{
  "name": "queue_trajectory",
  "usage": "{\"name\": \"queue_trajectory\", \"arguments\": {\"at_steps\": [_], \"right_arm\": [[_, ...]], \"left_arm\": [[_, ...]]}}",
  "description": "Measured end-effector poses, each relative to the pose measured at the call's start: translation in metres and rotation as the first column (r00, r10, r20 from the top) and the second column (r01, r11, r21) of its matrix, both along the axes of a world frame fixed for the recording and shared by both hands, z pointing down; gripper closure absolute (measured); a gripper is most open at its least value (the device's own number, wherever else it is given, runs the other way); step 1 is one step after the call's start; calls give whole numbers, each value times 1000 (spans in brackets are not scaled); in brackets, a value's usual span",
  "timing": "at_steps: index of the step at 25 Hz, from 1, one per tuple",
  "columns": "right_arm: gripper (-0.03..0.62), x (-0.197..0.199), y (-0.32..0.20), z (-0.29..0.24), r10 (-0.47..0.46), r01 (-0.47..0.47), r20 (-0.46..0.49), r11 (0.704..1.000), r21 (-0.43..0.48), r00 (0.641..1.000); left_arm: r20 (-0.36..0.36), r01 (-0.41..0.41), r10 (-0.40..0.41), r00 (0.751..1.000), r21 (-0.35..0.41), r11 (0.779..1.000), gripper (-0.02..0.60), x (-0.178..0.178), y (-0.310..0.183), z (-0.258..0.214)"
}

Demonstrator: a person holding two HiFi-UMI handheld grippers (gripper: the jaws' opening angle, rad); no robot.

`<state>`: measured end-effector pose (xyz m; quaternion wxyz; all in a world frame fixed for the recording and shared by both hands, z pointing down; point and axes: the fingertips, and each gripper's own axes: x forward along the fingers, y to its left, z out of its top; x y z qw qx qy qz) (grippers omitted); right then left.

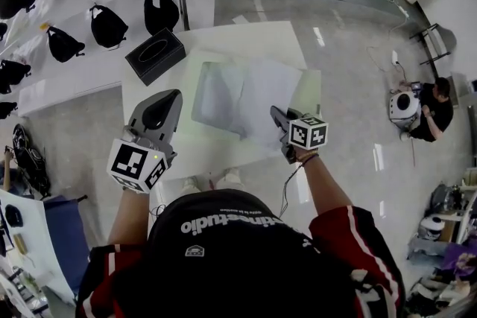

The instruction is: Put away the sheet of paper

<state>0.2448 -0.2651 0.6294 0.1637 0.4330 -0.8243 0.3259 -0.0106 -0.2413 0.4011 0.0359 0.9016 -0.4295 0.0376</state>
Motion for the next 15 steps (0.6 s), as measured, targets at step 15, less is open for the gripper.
{"name": "queue_trajectory", "arguments": {"at_steps": [15], "right_arm": [[591, -52, 8, -14, -96, 103, 173, 994, -33, 980]], "left_arm": [[-3, -13, 13, 1000, -2, 1000, 578, 7, 11, 0]]}}
